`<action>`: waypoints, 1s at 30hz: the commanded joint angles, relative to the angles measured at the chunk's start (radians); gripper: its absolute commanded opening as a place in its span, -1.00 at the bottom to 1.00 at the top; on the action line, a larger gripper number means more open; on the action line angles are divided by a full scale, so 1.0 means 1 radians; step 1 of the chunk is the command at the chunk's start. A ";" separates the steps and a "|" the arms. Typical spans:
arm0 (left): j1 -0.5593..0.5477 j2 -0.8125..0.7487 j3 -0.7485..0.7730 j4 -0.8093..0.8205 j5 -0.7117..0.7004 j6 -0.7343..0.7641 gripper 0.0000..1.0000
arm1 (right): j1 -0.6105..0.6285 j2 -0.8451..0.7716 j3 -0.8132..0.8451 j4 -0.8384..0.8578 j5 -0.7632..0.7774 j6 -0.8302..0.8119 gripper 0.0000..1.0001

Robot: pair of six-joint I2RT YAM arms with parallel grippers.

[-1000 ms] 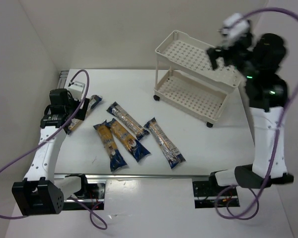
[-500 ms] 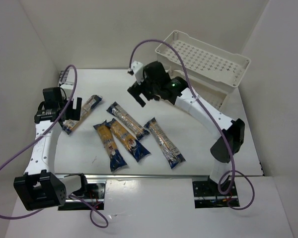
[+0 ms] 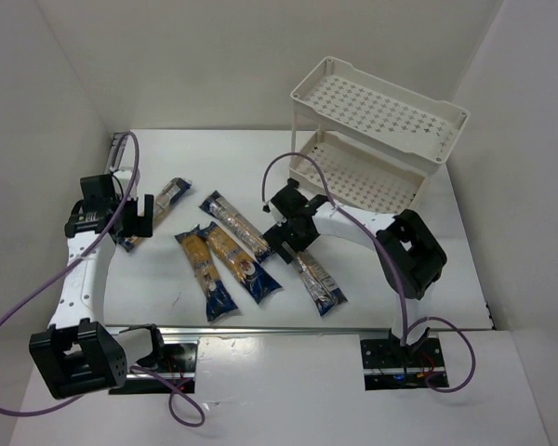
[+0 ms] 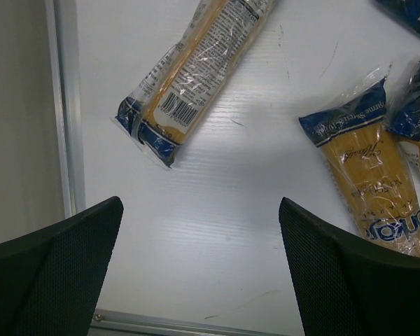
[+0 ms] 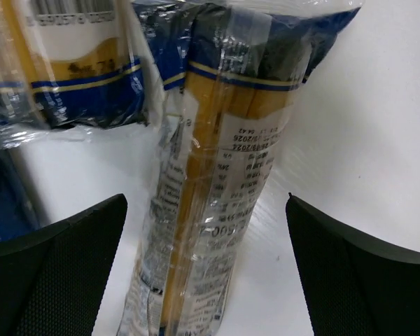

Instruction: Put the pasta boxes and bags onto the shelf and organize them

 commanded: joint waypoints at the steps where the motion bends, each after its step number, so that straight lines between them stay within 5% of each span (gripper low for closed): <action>1: 0.015 -0.026 -0.014 0.008 0.034 -0.029 0.98 | 0.008 0.013 -0.058 0.103 0.052 0.051 0.98; 7: 0.015 -0.036 -0.005 0.008 0.034 -0.039 0.98 | 0.008 0.014 -0.155 0.094 0.058 0.088 0.84; 10: 0.015 -0.046 -0.005 0.008 0.043 -0.039 0.98 | 0.008 0.013 -0.164 0.094 0.058 0.101 0.06; 11: 0.015 -0.046 -0.016 0.008 0.043 -0.039 0.98 | 0.008 0.013 -0.164 0.094 0.058 0.101 -0.52; 13: 0.015 -0.057 -0.016 0.008 0.043 -0.039 0.98 | 0.008 -0.022 -0.164 0.083 0.080 0.092 -1.00; 23: 0.015 -0.057 -0.016 0.027 0.043 -0.039 0.98 | 0.038 -0.301 0.025 0.081 0.455 -0.260 -1.00; 30: 0.015 -0.057 -0.005 0.027 0.032 -0.039 0.98 | 0.038 -0.303 0.021 0.448 0.780 -0.697 -1.00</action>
